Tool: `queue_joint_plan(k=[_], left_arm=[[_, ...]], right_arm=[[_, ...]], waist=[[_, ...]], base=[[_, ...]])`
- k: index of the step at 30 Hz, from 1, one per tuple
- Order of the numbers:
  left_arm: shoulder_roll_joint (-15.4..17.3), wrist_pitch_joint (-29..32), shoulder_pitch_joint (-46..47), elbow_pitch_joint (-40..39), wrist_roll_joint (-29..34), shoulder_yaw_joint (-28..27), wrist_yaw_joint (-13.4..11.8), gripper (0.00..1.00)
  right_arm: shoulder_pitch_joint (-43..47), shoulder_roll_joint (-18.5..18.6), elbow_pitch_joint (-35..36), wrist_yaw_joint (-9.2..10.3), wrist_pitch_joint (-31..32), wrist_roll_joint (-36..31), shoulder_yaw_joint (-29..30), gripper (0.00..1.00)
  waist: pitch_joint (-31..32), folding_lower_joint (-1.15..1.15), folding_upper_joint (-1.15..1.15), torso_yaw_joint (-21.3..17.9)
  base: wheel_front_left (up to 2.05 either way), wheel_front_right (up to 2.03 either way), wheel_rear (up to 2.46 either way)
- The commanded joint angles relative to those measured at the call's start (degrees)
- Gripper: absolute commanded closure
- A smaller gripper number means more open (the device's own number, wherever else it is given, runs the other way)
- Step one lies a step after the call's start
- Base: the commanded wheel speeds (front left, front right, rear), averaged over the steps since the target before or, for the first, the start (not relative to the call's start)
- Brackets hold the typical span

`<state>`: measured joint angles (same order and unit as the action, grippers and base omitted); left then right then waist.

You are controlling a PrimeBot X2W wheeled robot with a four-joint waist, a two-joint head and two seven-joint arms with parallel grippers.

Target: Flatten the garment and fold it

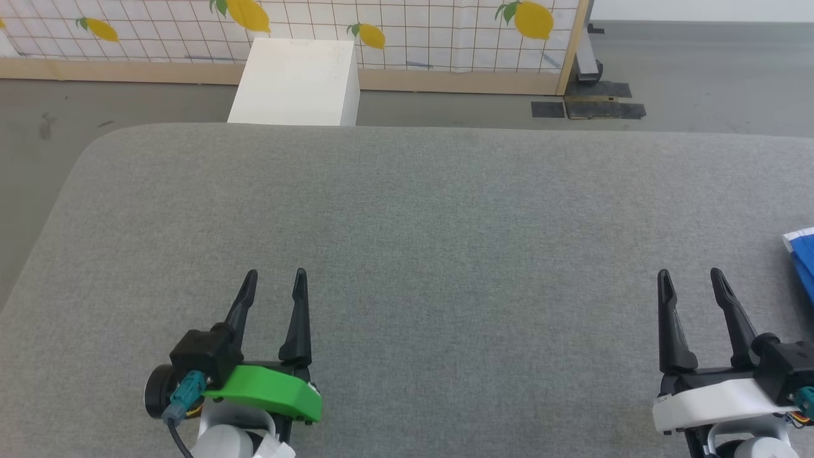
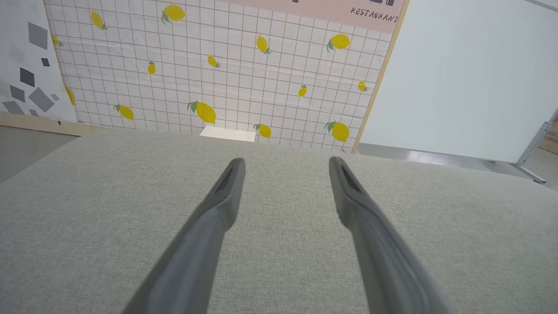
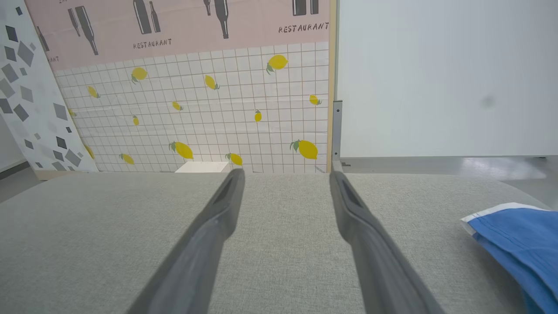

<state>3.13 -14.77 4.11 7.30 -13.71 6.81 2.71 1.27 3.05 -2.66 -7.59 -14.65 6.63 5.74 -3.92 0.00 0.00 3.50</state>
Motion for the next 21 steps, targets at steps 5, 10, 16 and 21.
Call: queue_joint_plan(k=[5, 10, 16, 21], left_arm=[[-0.24, -0.23, -0.73, 0.5, -0.71, 0.07, -0.19, 0.0], [0.01, 0.07, 0.03, 0.59, 0.03, 0.13, 0.01, 1.0], [0.01, 0.07, 0.03, 0.58, 0.04, 0.12, 0.01, 1.0], [0.01, 0.09, 0.03, 0.57, 0.05, 0.09, 0.01, 1.0]], right_arm=[[0.35, -0.16, 0.19, 0.1, -0.3, 0.49, -0.43, 0.0], [0.0, 0.0, -0.03, 0.0, 0.01, 0.06, -0.31, 1.0], [0.0, 0.01, -0.07, 0.0, 0.01, 0.06, -0.3, 1.0], [0.0, 0.01, -0.06, 0.0, 0.03, 0.06, -0.3, 1.0]], waist=[[-0.06, 0.0, 0.0, -0.08], [-0.04, 0.0, 0.0, -0.1], [-0.03, 0.0, 0.0, -0.11], [0.0, 0.0, 0.0, -0.14]], base=[[0.0, 0.0, 0.0], [0.0, 0.0, 0.0], [0.0, 0.0, 0.0], [0.0, 0.0, 0.0]])
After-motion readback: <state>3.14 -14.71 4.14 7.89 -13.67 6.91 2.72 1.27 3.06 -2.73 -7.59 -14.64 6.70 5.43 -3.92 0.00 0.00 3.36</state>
